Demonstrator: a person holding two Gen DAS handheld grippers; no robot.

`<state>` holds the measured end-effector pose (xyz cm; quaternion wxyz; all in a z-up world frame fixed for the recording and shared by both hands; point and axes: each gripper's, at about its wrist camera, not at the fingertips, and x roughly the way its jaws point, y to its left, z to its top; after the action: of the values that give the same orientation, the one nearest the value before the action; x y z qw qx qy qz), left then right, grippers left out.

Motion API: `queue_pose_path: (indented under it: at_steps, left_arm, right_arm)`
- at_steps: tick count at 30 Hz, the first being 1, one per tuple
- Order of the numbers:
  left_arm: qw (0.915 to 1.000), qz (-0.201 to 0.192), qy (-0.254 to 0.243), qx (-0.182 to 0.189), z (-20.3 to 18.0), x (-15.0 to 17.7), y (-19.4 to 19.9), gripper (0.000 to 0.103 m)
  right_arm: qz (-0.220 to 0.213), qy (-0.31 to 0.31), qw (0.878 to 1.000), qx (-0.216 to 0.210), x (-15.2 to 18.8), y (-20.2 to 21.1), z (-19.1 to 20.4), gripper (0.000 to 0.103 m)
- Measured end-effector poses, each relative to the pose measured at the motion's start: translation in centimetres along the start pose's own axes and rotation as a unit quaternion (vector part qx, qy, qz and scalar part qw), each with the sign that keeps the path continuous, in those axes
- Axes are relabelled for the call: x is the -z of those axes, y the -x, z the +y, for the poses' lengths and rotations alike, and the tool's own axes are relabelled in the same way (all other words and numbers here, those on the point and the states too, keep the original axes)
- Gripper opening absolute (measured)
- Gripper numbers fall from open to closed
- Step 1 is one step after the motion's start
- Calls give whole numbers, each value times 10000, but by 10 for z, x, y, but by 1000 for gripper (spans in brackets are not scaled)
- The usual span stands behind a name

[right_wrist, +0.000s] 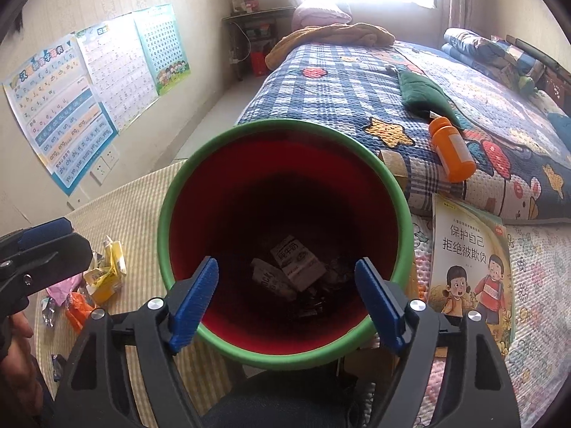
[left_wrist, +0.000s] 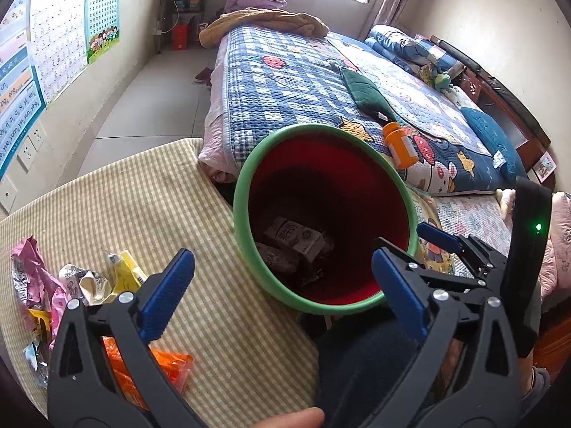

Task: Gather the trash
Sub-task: 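Move both tools back over the table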

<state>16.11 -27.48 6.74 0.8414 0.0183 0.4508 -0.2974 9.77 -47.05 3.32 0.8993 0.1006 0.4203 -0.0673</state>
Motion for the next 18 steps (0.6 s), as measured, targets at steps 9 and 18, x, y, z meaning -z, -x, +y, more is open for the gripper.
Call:
queue_pose_path:
  at_steps: [9,18]
  left_arm:
    - [9989,-149,351,-271,41,30,43,98]
    - [9947,-225,816,-590,89,74,81,98]
  right_arm:
    - [-26,367,9991,-203,10,12,53,88]
    - [29,839,9955,-449,24,18,112,93]
